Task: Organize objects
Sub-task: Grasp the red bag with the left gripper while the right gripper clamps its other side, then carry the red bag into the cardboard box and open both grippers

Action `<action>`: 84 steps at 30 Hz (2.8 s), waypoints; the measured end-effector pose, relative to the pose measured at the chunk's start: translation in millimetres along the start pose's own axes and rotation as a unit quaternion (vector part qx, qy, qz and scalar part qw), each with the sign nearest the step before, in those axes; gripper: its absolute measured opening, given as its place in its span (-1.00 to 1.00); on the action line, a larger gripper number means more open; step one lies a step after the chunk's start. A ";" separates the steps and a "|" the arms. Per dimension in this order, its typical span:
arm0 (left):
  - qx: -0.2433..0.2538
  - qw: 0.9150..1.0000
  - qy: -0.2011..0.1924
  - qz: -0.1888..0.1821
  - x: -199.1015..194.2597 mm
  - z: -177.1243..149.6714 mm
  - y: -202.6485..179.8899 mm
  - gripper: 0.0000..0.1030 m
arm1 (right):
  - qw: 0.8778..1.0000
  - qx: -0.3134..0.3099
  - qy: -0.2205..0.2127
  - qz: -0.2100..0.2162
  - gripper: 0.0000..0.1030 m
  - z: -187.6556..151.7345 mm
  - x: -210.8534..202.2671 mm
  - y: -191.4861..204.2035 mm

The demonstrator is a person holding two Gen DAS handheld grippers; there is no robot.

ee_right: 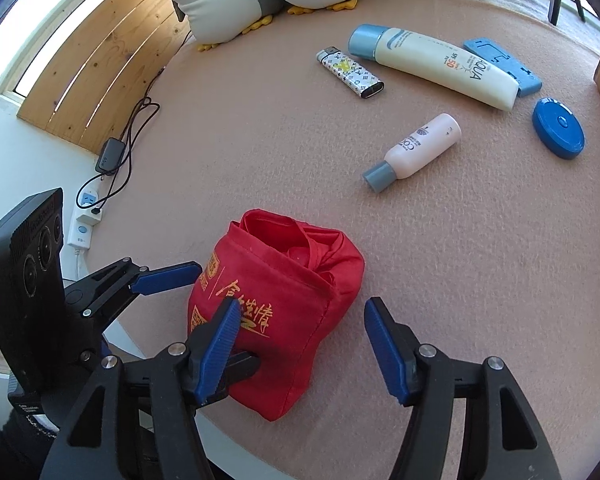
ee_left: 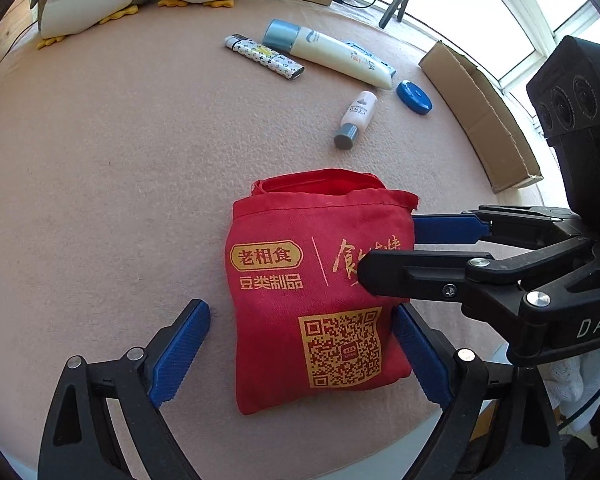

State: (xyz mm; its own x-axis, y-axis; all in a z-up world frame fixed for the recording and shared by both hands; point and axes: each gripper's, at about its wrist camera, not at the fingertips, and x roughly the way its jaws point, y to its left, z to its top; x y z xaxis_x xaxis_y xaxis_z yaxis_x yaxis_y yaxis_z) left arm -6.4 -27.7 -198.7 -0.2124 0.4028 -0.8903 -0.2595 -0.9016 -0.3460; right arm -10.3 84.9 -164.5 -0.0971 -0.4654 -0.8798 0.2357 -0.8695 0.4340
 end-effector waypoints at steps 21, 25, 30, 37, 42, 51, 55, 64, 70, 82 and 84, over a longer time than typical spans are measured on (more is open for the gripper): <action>0.161 0.983 -0.081 0.019 -15.3 107.7 -163.7 0.43 | 0.986 0.037 -0.152 -0.052 -0.05 3.1 -123.5 -61.4; 0.196 0.976 -0.094 0.014 -6.0 134.8 -215.9 0.43 | 0.979 0.060 -0.183 -0.068 -0.05 3.2 -159.8 -96.9; 0.226 0.969 -0.101 0.000 11.5 156.1 -268.4 0.43 | 0.970 0.088 -0.210 -0.085 -0.05 -0.1 -197.4 -141.3; 0.238 0.966 -0.099 -0.014 40.8 179.3 -319.7 0.42 | 0.962 0.113 -0.227 -0.103 -0.06 -2.1 -226.7 -192.4; 0.239 0.966 -0.093 -0.023 64.2 193.1 -341.5 0.42 | 0.959 0.125 -0.227 -0.112 -0.06 -1.7 -236.1 -221.7; 0.234 0.967 -0.096 -0.008 73.7 204.0 -345.8 0.56 | 0.950 0.132 -0.228 -0.166 0.02 0.6 -245.5 -242.4; 0.231 0.967 -0.110 0.012 60.1 201.9 -331.6 0.56 | 0.949 0.137 -0.230 -0.168 0.10 -0.9 -245.9 -242.2; 0.180 0.973 -0.134 0.059 11.8 182.0 -266.1 0.56 | 0.949 0.122 -0.239 -0.168 0.10 2.6 -238.2 -207.3; 0.141 0.976 -0.138 0.095 -15.0 165.7 -209.2 0.56 | 0.953 0.093 -0.235 -0.167 0.10 12.6 -220.6 -170.3; 0.083 0.979 -0.135 0.125 -45.6 146.0 -110.8 0.55 | 0.961 0.023 -0.211 -0.175 0.09 35.1 -165.3 -97.1; 0.080 0.980 -0.133 0.128 -46.6 145.3 -99.2 0.55 | 0.961 0.012 -0.206 -0.181 0.09 37.9 -156.9 -88.1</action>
State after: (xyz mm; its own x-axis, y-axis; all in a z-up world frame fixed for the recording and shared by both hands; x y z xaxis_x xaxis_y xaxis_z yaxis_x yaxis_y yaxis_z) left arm -107.6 65.9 -79.9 -0.5223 0.2128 -0.8257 -0.3053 -0.9508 -0.0520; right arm -52.5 228.2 -57.4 -0.5450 -0.1527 -0.8244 0.0924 -0.9882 0.1219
